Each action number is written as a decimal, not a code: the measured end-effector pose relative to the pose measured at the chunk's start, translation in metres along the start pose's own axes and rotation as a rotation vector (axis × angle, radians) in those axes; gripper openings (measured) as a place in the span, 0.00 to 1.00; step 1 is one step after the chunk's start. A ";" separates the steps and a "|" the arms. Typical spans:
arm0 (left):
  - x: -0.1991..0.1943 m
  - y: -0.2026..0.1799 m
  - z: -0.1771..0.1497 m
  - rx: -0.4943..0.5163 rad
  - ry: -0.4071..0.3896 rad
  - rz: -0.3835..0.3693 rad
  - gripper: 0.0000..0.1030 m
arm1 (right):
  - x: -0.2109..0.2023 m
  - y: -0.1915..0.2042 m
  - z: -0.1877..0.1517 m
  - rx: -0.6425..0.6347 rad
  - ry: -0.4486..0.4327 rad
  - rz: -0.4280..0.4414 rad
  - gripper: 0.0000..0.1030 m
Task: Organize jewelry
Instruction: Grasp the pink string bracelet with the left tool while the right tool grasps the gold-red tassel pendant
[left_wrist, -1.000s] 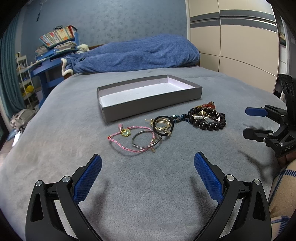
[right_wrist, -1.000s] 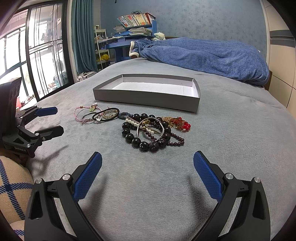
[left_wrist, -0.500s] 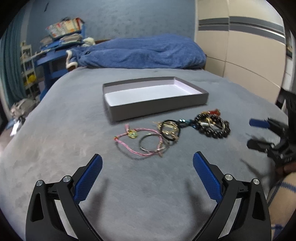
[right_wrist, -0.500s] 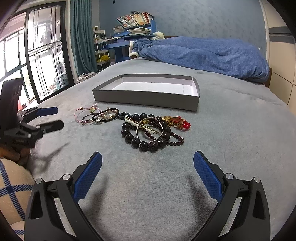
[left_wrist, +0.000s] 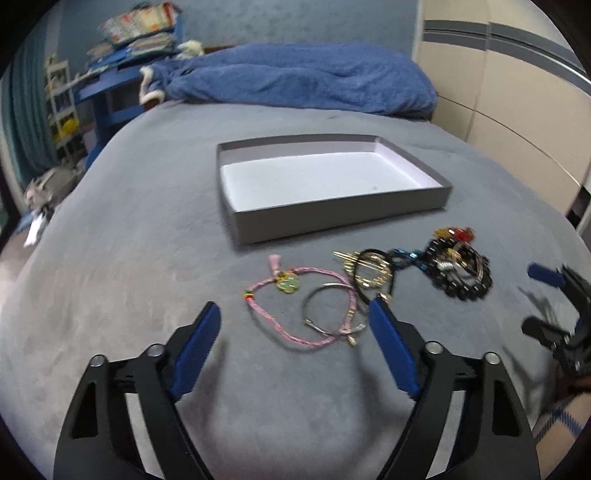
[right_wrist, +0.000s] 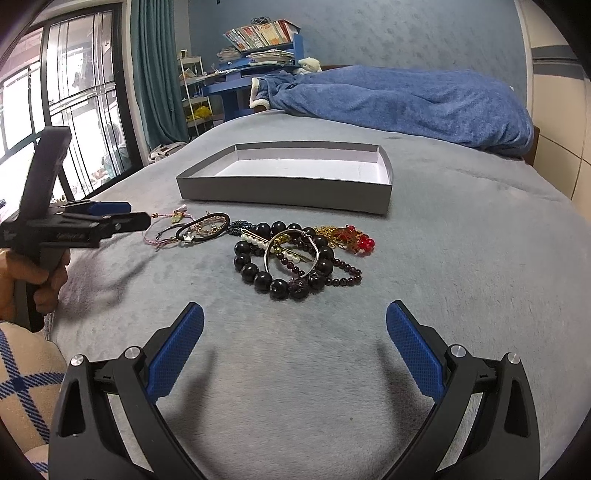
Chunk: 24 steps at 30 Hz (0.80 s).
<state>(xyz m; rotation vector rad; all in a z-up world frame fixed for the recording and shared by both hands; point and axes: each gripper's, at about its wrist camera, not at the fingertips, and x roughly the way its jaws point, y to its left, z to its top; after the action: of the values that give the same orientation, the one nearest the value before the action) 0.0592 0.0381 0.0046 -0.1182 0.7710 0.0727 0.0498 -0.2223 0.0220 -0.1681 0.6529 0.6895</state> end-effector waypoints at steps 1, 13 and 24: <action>0.002 0.005 0.001 -0.026 0.012 0.003 0.72 | 0.000 -0.001 0.000 0.005 -0.001 0.000 0.95; 0.020 0.028 -0.009 -0.143 0.036 -0.071 0.05 | 0.011 -0.014 0.015 0.054 0.038 -0.020 0.95; 0.005 0.030 -0.017 -0.181 -0.048 -0.102 0.04 | 0.047 -0.020 0.040 0.062 0.071 -0.026 0.67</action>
<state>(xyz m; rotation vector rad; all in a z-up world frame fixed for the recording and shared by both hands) 0.0476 0.0660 -0.0129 -0.3258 0.7083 0.0484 0.1101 -0.1981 0.0239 -0.1436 0.7380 0.6395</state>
